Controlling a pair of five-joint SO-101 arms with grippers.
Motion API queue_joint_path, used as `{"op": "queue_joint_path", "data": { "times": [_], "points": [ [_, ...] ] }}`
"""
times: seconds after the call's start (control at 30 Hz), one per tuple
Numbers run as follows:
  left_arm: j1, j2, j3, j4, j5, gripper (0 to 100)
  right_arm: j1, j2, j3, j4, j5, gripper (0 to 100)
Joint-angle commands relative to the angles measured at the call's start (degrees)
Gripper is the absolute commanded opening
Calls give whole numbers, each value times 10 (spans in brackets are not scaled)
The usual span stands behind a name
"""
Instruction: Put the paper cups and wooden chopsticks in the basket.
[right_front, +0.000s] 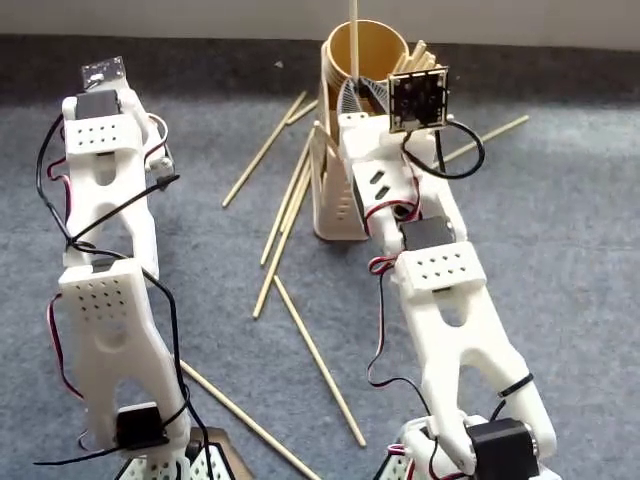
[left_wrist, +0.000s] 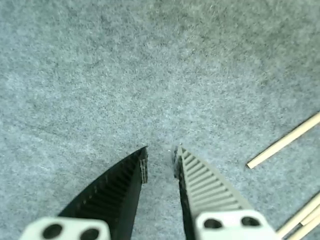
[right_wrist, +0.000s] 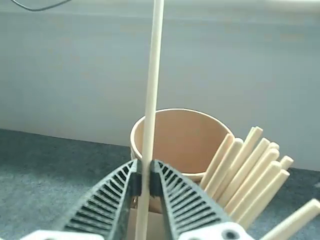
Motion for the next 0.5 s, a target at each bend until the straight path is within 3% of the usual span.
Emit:
{"op": "queue_joint_path", "data": {
  "times": [0.0,0.2,0.47],
  "points": [
    [11,-6,-7,-4,2,112,0,-34,0,-2,5,24],
    [11,-6,-7,-4,2,112,-2,-107,89,56,5,146],
    [11,-6,-7,-5,2,112,0,-225,132,114,5,160]
  ]
}}
